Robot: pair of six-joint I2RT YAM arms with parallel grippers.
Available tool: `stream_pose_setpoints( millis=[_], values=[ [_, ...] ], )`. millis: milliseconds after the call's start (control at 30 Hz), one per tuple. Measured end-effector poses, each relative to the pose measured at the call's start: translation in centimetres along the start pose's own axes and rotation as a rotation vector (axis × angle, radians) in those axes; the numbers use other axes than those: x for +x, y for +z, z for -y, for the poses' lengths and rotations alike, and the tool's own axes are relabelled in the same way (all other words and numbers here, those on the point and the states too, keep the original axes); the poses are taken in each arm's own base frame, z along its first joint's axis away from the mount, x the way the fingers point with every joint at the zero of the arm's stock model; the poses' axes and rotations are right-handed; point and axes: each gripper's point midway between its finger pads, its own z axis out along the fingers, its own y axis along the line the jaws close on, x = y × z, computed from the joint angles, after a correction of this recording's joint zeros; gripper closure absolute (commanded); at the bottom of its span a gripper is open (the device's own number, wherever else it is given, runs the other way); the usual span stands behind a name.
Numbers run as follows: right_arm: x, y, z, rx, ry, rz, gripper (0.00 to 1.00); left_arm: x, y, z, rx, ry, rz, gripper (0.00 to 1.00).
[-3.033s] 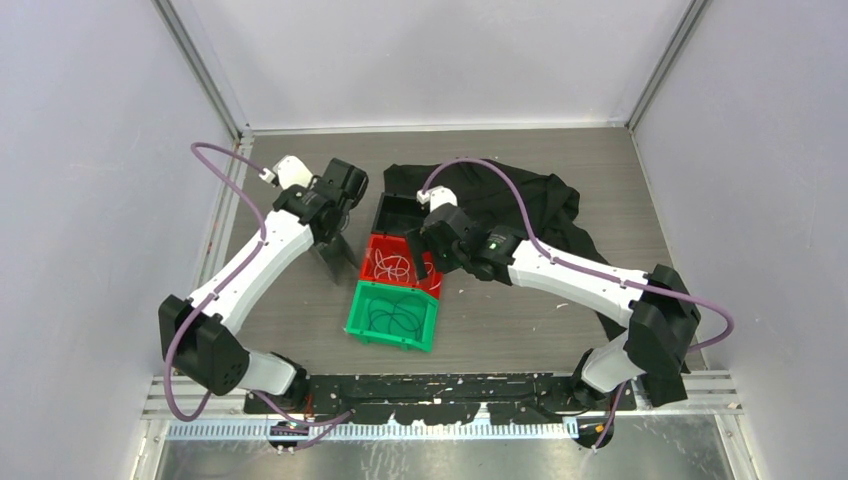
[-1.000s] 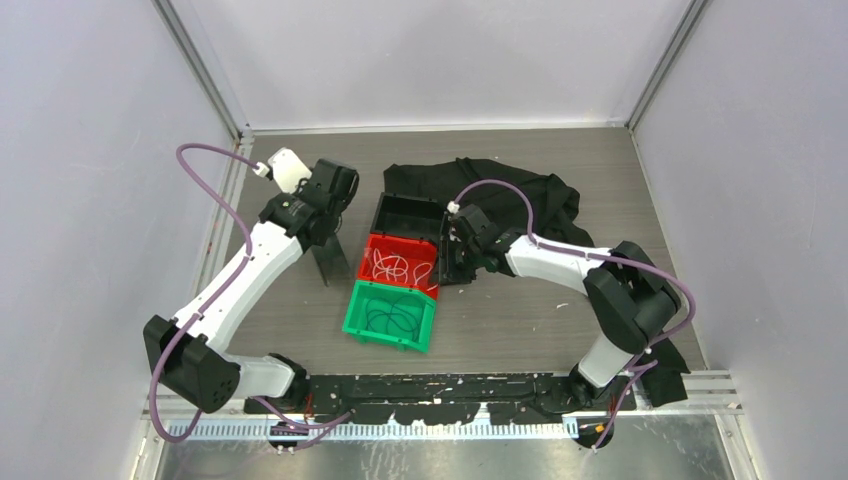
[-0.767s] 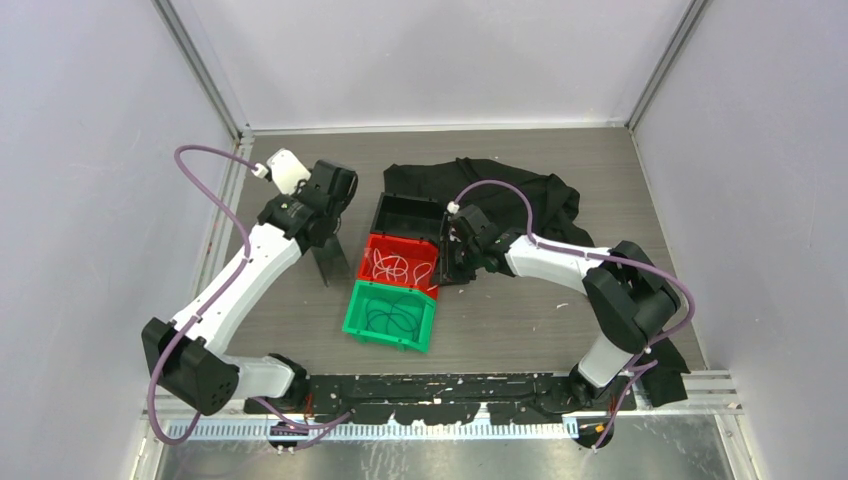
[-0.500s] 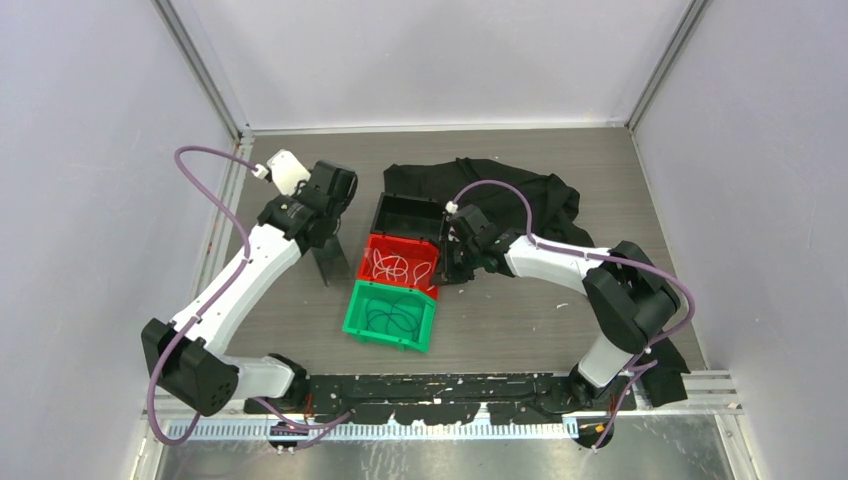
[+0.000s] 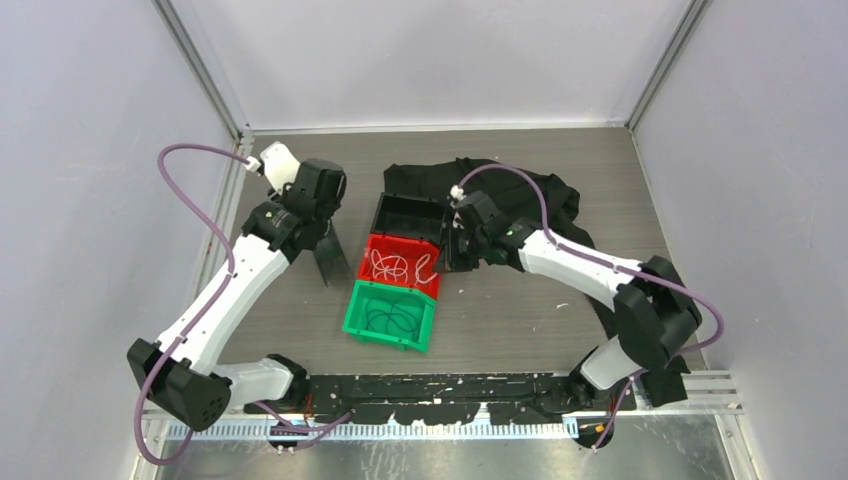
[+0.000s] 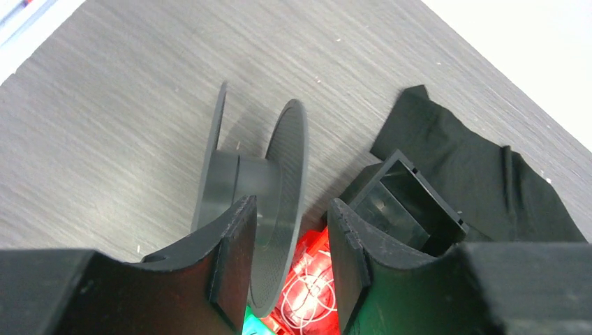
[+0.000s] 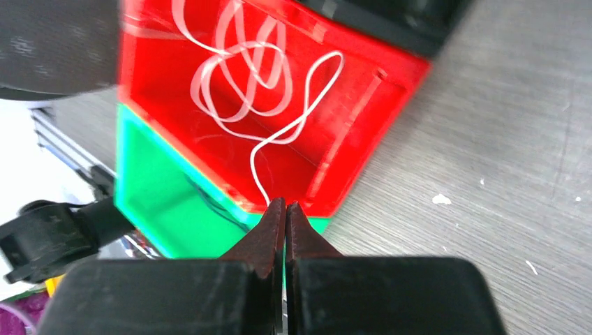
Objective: Wrap the cables
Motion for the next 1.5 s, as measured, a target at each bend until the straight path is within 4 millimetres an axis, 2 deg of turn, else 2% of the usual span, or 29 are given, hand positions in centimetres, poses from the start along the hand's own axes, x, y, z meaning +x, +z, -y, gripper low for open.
stream_pose_setpoints(
  millis=[100, 200, 367, 467, 567, 600, 733, 833, 967, 1067, 1267, 1333, 1500],
  values=[
    [-2.6, -2.4, -2.5, -0.039, -0.046, 0.066, 1.00, -1.1, -0.7, 1.0, 0.062, 0.027, 0.014, 0.57],
    [-5.9, -5.6, -6.0, -0.098, -0.112, 0.152, 0.99, -1.8, -1.7, 2.8, 0.171, 0.091, 0.008, 0.56],
    [-11.6, -12.2, -12.3, -0.208, -0.228, 0.324, 0.99, -2.1, -4.1, 6.0, 0.423, 0.270, -0.005, 0.26],
    [-13.8, -16.4, -15.5, -0.267, -0.282, 0.408, 0.99, -1.9, -6.0, 7.7, 0.584, 0.385, -0.020, 0.22],
    [-14.5, -18.4, -17.0, -0.308, -0.314, 0.441, 0.99, -2.1, -8.0, 9.4, 0.713, 0.454, -0.037, 0.22],
    [-14.4, -18.5, -17.2, -0.314, -0.322, 0.440, 0.99, -2.4, -9.0, 10.1, 0.773, 0.474, -0.036, 0.20],
    [-13.8, -17.3, -16.5, -0.293, -0.319, 0.391, 0.99, -2.2, -10.2, 10.8, 0.839, 0.468, -0.063, 0.15],
    [-13.2, -16.2, -15.8, -0.276, -0.309, 0.357, 0.99, -1.4, -10.8, 11.1, 0.856, 0.432, -0.139, 0.14],
    [-12.8, -15.6, -15.2, -0.262, -0.301, 0.337, 0.99, -0.5, -10.7, 12.6, 0.849, 0.309, -0.305, 0.16],
    [-12.7, -15.4, -15.1, -0.258, -0.300, 0.333, 1.00, 0.4, -9.1, 12.7, 0.808, 0.173, -0.441, 0.22],
    [-12.6, -15.2, -14.9, -0.253, -0.298, 0.326, 0.99, 3.0, -6.3, 11.0, 0.691, -0.132, -0.674, 0.37],
    [-12.5, -15.0, -14.7, -0.251, -0.297, 0.323, 1.00, 3.6, -6.6, 11.2, 0.695, -0.191, -0.733, 0.42],
    [-12.5, -15.0, -14.7, -0.249, -0.296, 0.323, 0.99, 3.8, -8.0, 12.8, 0.776, -0.271, -0.822, 0.43]
  ],
)
